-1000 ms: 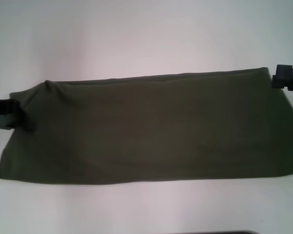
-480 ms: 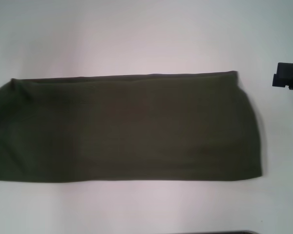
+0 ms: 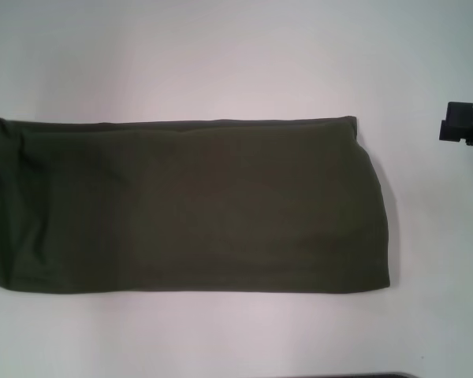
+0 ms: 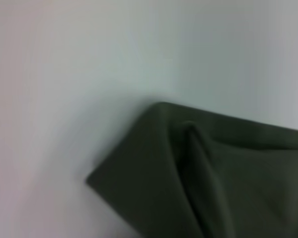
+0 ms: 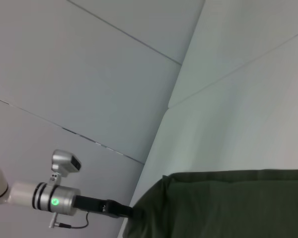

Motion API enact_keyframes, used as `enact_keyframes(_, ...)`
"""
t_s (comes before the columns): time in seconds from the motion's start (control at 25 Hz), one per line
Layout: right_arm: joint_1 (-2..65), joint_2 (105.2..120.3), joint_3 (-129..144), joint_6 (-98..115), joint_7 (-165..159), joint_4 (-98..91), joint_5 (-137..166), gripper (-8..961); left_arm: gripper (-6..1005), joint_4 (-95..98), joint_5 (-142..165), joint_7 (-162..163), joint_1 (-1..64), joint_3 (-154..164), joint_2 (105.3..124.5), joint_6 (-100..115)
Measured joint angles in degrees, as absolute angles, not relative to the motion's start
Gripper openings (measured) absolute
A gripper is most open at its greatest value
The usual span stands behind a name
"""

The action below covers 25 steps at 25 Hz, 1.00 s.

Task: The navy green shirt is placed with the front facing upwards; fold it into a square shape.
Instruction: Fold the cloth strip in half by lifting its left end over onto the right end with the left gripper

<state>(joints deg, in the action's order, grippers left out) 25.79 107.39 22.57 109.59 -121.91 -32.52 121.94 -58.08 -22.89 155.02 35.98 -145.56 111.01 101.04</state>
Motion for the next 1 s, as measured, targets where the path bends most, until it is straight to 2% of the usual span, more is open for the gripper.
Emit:
enact_keyframes(0.24,26.01,107.39,22.88,109.49,-121.91,-32.52,121.99,913,54,-57.79,-29.44,151.98,35.95,-147.83,110.07,107.96)
enact_keyframes(0.56,26.24,107.52,22.99,109.33,-121.9,-32.52,122.09,913,54,-57.58,-35.05,149.85,36.17,-147.59,110.03,113.35)
enact_keyframes(1.0,27.74,108.56,24.64,108.8,-121.9,-32.01,124.65,912,53,-56.57,-40.19,150.53,37.57,-147.38,111.12,114.0)
